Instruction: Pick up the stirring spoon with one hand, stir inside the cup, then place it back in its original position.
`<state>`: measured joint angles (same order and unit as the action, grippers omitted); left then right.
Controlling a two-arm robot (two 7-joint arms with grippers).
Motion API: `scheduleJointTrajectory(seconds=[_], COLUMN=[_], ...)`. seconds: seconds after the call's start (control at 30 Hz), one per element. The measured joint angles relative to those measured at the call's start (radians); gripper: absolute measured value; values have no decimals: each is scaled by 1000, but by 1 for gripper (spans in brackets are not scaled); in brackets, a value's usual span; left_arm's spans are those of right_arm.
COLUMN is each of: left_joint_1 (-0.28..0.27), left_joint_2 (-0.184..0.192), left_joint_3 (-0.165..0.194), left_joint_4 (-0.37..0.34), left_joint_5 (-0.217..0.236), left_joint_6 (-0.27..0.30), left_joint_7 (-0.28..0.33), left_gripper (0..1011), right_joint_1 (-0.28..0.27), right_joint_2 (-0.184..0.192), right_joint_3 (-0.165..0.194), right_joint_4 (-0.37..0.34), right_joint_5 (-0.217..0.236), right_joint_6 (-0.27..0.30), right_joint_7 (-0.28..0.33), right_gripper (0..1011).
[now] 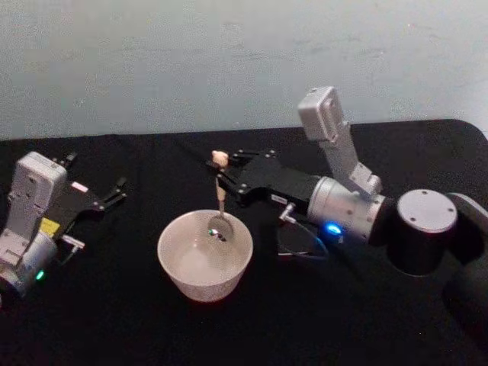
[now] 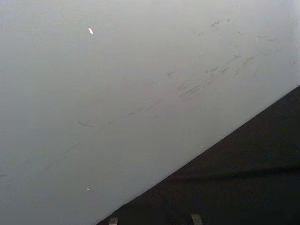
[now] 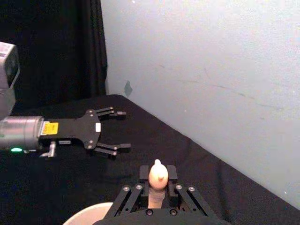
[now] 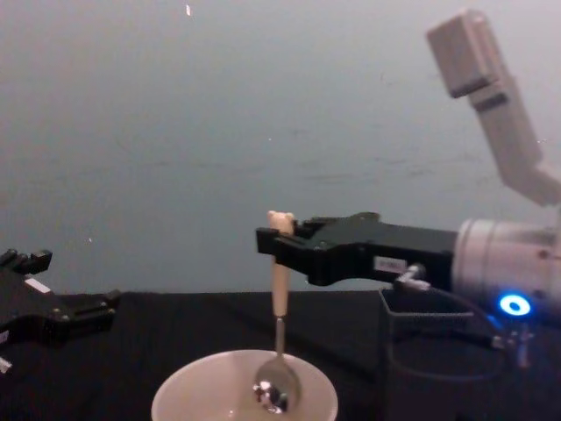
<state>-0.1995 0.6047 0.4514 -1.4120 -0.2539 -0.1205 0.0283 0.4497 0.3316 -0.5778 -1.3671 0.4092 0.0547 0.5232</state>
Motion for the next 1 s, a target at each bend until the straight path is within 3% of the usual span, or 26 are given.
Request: scheduleJointTrajectory(seconds=[0.3, 0.53, 0.7, 1.0], left_joint_1=[0, 0, 0, 0], left_joint_2=[0, 0, 0, 0], left_joint_3=[0, 0, 0, 0], left_joint_4=[0, 0, 0, 0], left_joint_5=[0, 0, 0, 0], left_joint_6=[0, 0, 0, 0], left_joint_7=[0, 0, 0, 0], left_gripper=[1001, 1001, 1001, 1001], right_joint_1=[-79, -121, -121, -78], right_joint_2=[87, 133, 132, 73], right_joint_3=[26, -2, -21, -56], right_joint_4=[-124, -186, -193, -137], right_joint_5=[58, 86, 91, 75], right_joint_6=[53, 73, 74, 62], right_joint_7=[45, 80, 83, 58], right_gripper=[215, 215, 215, 215])
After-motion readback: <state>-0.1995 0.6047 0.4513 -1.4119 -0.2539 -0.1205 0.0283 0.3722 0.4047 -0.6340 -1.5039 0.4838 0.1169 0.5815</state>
